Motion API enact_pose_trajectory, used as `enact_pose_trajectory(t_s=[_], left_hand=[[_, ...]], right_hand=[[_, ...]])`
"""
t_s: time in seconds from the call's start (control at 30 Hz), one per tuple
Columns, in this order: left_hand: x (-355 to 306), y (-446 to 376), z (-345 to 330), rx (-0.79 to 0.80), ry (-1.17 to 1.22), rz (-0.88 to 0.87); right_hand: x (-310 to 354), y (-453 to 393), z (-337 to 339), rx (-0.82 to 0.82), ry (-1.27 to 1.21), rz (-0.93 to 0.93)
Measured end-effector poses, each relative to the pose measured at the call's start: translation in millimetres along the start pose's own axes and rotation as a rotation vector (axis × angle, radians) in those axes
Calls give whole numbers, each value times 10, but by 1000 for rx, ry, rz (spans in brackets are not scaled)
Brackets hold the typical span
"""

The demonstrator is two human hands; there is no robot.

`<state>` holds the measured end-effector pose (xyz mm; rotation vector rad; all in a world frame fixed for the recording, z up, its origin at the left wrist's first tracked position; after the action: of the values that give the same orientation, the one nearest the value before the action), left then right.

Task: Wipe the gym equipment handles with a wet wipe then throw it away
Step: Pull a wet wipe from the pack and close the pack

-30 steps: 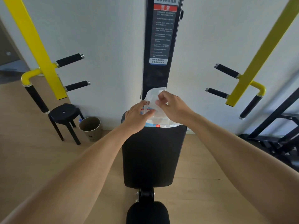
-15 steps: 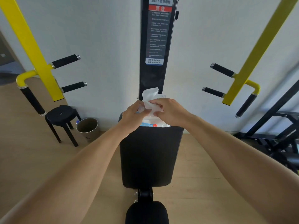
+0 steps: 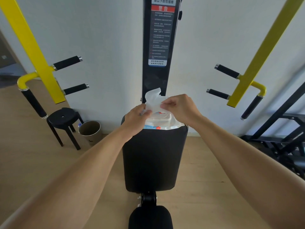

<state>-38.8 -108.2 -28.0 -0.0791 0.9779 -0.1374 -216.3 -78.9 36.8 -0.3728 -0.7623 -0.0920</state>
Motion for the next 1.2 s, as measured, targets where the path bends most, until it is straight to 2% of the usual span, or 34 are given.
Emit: enact_pose_trajectory(t_s=[0.2, 0.5, 0.57, 0.67, 0.73, 0.8, 0.9, 1.0, 1.13, 1.2], left_hand=[[57, -26, -27, 3, 85, 51], [95, -48, -42, -5, 112, 68], [93, -45, -43, 4, 112, 75], [92, -41, -47, 19, 103, 77], [88, -33, -36, 28, 108, 83], [75, -21, -23, 41, 133, 98], [62, -5, -7, 56, 155, 111], [58, -1, -3, 51, 155, 88], [55, -35, -29, 15, 103, 70], [29, -40, -40, 32, 104, 62]], right_hand=[[-91, 82, -108, -56, -138, -110], [-59, 129, -70, -117, -265, -136], [-33, 157, -84, -35, -209, -63], [25, 236, -191, 130, 69, 126], [72, 262, -239, 110, 236, 224], [136, 246, -225, 18, 261, 278], [159, 225, -197, -71, 212, 246], [113, 187, -140, -81, 70, 145], [52, 138, -115, 27, -246, -37], [52, 126, -119, 113, -322, -84]])
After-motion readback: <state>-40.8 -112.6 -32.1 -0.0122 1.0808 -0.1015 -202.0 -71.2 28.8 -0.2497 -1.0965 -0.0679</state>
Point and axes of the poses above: each hand's wrist, its own y-axis away from the middle knuckle, its own z-axis out of the back of the hand, x = y × z, the point moved 6 cm from there along -y, towards the middle knuckle, and after that the axes turned 11 degrees about -x, right-handed, at the moved point
